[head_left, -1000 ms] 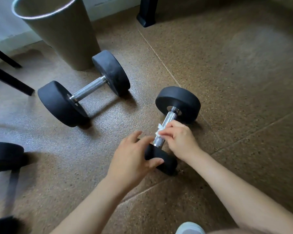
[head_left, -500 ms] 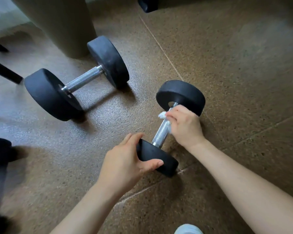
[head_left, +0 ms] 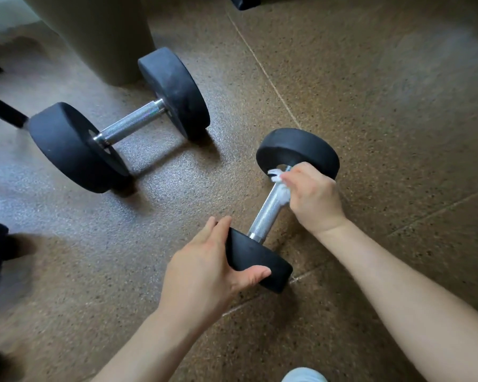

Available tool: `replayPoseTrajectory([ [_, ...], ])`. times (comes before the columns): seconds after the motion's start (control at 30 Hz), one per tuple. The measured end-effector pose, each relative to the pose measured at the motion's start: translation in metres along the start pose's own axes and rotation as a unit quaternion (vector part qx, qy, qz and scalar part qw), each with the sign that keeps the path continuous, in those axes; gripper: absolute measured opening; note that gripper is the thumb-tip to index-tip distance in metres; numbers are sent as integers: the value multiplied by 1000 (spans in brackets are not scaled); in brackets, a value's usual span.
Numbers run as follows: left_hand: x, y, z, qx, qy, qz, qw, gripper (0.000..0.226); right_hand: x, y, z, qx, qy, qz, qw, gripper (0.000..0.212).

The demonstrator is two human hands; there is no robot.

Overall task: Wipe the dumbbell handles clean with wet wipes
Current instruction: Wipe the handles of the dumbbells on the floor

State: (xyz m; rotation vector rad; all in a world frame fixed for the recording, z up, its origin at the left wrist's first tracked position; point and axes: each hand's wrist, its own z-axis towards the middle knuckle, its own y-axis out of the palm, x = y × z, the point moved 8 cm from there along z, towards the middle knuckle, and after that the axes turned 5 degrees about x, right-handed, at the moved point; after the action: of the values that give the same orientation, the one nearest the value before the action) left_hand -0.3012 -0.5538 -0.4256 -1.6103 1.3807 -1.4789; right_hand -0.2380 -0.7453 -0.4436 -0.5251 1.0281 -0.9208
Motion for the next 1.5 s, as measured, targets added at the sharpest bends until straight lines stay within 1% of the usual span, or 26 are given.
replayPoseTrajectory([
  [0.07,1,2,-2,0,4,16,1000,108,-7,9,-13,-32,19,12,999,26],
  [0.13,6,3,-4,1,10,30,999,108,-33,11,-39,-93,-25,73,993,25],
  [0.17,10,3,-5,3,16,41,999,107,-36,6,-40,-98,-46,80,991,24],
  [0.2,13,2,-5,6,21,52,998,106,-26,3,-31,-82,-50,67,993,22],
  [0.27,21,1,-8,6,28,73,997,102,1,-5,-7,0,14,13,1000,19],
  [0.3,24,0,-9,6,31,83,996,101,5,-6,-8,13,48,10,999,19],
  [0.33,25,-1,-10,6,33,90,995,101,-1,-1,-17,-2,57,29,998,21],
  [0.43,25,-3,-11,9,33,93,995,99,-45,7,-53,-142,-32,118,982,28],
  [0.47,25,-4,-10,12,31,96,995,99,-45,5,-49,-160,-67,117,978,29],
  [0.5,24,-4,-10,14,30,97,995,99,-36,4,-35,-152,-77,93,981,29],
  [0.53,24,-3,-10,14,28,95,995,99,-22,2,-18,-108,-62,59,990,29],
  [0.6,22,-1,-10,9,23,85,996,99,-7,1,-5,-49,-1,32,998,25],
  [0.63,20,-1,-10,5,20,76,997,99,-13,5,-13,-59,14,45,997,25],
  [0.73,11,-3,-7,-7,2,39,999,102,-52,14,-46,-171,-67,114,976,30],
  [0.77,8,-3,-6,-10,-1,30,999,102,-51,11,-43,-181,-88,110,973,30],
  [0.83,7,-4,-4,-14,1,14,1000,100,-25,5,-14,-98,-62,52,992,29],
  [0.9,3,-5,-2,-14,1,-9,1000,98,-4,2,-3,-17,11,25,999,25],
  [0.97,-4,-6,1,-23,-9,-43,999,97,-16,12,-20,-27,47,59,997,19],
  [1.07,-15,-3,7,-62,-35,-94,993,93,-31,14,-38,-62,22,124,990,16],
  [1.17,-23,2,9,-81,-59,-173,980,81,-5,11,-11,29,51,74,995,18],
  [1.23,-20,-11,9,6,-8,-118,993,65,-5,16,-14,50,97,82,991,17],
  [1.3,-4,-23,2,95,58,-35,993,53,-27,24,-29,3,79,117,990,14],
  [1.33,3,-22,-1,102,75,0,992,53,-35,26,-35,-29,54,134,989,13],
  [1.4,8,-11,-3,80,71,76,991,74,-32,26,-26,-40,17,140,989,14],
  [1.43,6,-5,-2,64,62,99,991,85,-21,26,-14,-12,32,128,991,15],
  [1.5,-6,1,2,53,45,96,993,93,-8,26,-2,38,91,116,988,18],
])
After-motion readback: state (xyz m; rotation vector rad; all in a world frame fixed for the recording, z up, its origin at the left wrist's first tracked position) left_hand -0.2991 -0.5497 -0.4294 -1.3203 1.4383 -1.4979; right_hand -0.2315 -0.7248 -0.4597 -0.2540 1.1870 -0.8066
